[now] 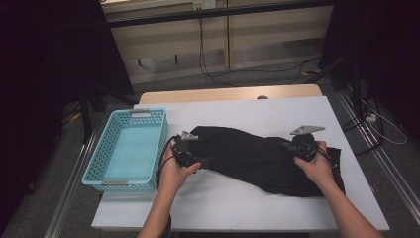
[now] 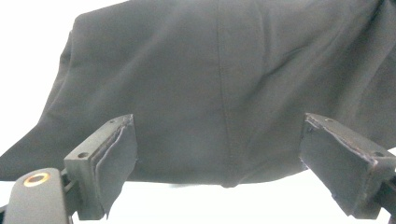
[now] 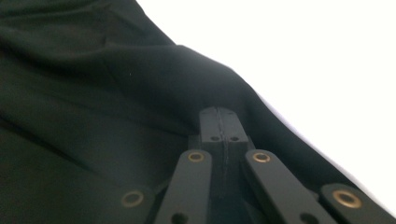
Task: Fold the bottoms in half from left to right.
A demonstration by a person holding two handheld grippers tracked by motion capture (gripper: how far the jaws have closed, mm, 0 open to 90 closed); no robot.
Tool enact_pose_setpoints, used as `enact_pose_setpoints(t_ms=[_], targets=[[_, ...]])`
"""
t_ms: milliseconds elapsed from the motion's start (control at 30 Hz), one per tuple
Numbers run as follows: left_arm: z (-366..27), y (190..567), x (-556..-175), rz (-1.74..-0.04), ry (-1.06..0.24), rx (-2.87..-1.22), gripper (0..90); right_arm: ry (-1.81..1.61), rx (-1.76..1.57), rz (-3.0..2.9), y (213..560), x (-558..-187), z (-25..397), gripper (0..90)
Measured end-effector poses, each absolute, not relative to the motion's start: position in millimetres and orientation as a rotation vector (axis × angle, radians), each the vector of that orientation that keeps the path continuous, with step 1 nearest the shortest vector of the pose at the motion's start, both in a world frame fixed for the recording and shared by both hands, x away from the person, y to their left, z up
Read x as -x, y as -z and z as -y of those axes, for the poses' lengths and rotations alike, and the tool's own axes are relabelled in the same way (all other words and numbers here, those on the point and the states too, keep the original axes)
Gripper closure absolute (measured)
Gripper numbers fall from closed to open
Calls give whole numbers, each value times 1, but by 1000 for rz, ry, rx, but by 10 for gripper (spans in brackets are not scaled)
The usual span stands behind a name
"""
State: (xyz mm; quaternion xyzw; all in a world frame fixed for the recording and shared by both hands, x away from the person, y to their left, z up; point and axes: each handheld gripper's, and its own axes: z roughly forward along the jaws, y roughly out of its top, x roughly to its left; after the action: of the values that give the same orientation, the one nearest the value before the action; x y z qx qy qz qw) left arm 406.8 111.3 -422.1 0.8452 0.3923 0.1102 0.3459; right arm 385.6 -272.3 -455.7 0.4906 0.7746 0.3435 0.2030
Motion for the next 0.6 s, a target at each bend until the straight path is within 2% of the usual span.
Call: enact_pose_setpoints(t_ms=[267, 467, 500, 533, 567, 600], targets=[[-112, 420, -407, -1013, -277, -2190, 123, -1052, -1450, -2069, 438, -390, 289, 900], [-110, 420, -408, -1013, -281, -2185, 123, -1028, -1441, -2090, 440, -394, 288, 900], [-110, 420, -408, -1015, -282, -2182, 123, -1038, -1418, -2121, 443, -392, 282, 879], [-111, 420, -408, -1013, -282, -2182, 123, -1052, -1401, -2128, 445, -391, 279, 807], [-111, 420, -408, -1013, -282, -2182, 123, -1052, -1401, -2128, 445, -391, 279, 807], [-111, 420, -408, -1015, -284, -2181, 123, -1046, -1382, -2145, 447, -390, 270, 705]])
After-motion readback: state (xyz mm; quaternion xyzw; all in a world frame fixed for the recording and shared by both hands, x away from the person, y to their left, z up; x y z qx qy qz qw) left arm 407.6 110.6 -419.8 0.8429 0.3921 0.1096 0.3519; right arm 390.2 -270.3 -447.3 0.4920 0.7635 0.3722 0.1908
